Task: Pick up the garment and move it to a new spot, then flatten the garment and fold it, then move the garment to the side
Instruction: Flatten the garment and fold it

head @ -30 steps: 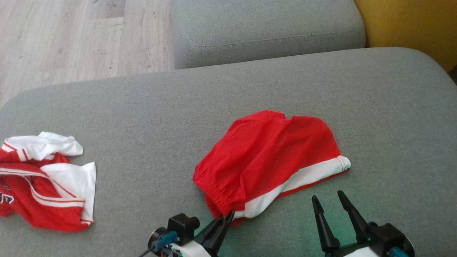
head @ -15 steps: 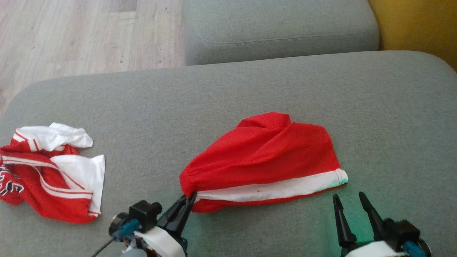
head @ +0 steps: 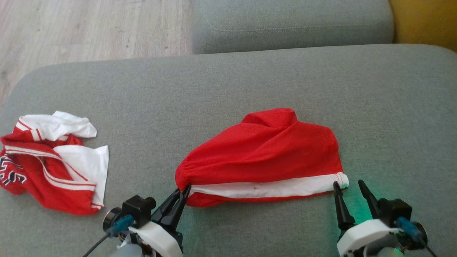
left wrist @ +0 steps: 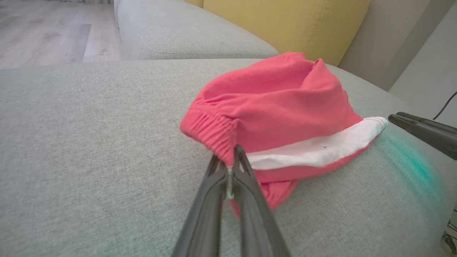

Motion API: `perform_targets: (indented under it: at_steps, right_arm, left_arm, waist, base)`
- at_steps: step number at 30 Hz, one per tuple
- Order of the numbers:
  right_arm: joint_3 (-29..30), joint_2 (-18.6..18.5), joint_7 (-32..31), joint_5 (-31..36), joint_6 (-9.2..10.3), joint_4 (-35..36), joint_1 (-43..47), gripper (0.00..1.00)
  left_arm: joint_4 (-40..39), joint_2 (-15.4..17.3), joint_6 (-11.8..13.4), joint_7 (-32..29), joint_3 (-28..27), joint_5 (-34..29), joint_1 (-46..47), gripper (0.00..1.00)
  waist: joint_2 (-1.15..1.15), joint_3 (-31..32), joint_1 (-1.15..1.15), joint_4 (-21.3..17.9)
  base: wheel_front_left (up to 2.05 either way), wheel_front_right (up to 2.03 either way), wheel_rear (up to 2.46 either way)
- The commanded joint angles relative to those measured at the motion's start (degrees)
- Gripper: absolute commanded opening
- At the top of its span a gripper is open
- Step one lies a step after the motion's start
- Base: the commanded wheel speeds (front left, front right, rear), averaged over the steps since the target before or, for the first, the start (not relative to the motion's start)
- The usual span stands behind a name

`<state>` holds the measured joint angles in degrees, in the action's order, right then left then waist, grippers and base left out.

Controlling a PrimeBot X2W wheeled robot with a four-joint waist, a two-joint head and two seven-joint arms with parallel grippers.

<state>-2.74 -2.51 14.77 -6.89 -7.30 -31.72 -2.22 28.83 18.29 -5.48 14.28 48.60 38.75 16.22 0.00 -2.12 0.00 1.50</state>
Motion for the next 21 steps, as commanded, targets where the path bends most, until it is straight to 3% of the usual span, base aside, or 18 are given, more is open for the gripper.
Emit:
perform_targets:
  at_steps: [1,4,5,8,15,21]
  right_arm:
    - [-1.2,-0.4,0.2,0.2,-0.19,0.2,-3.1,1.0]
    - [-1.6,-0.4,0.2,0.3,-0.19,-2.3,-4.7,1.0]
    - [-2.0,-0.4,0.2,0.3,-0.19,-3.1,-5.2,0.95]
    - [-3.1,-0.4,0.2,-0.2,-0.19,-5.2,-6.2,0.0]
    - [-3.4,-0.4,0.2,-0.7,-0.19,-3.9,-6.3,0.0]
    - [-1.0,-0.4,0.2,-1.6,-0.19,7.4,-5.6,0.0]
  left_arm:
    - [-1.5,1.4,0.2,0.7,-2.4,-0.6,3.4,0.0]
    - [-1.4,1.5,0.1,0.7,-2.5,-0.8,3.8,0.0]
    - [-1.3,1.5,0.0,0.7,-2.5,-0.8,3.9,0.0]
    - [-1.2,1.5,-0.1,0.7,-2.4,-0.9,4.3,0.0]
    - [-1.5,1.4,-0.2,0.7,-3.0,-1.0,4.4,0.0]
    - [-5.0,3.0,-0.2,0.7,-4.3,-1.8,5.3,0.0]
  waist:
    - [0.0,-0.4,0.0,0.1]
    - [0.0,-0.9,0.0,0.3]
    - [0.0,-1.0,0.0,0.3]
    - [0.0,-1.2,0.0,0.3]
    - [0.0,0.0,0.0,-0.5]
    - [0.0,1.8,0.0,-2.0]
  base:
    - [0.0,0.0,0.0]
    - [0.0,0.0,0.0]
    - [0.0,0.0,0.0]
    - [0.0,0.0,0.0]
    - [0.0,0.0,0.0]
    - [0.0,0.0,0.0]
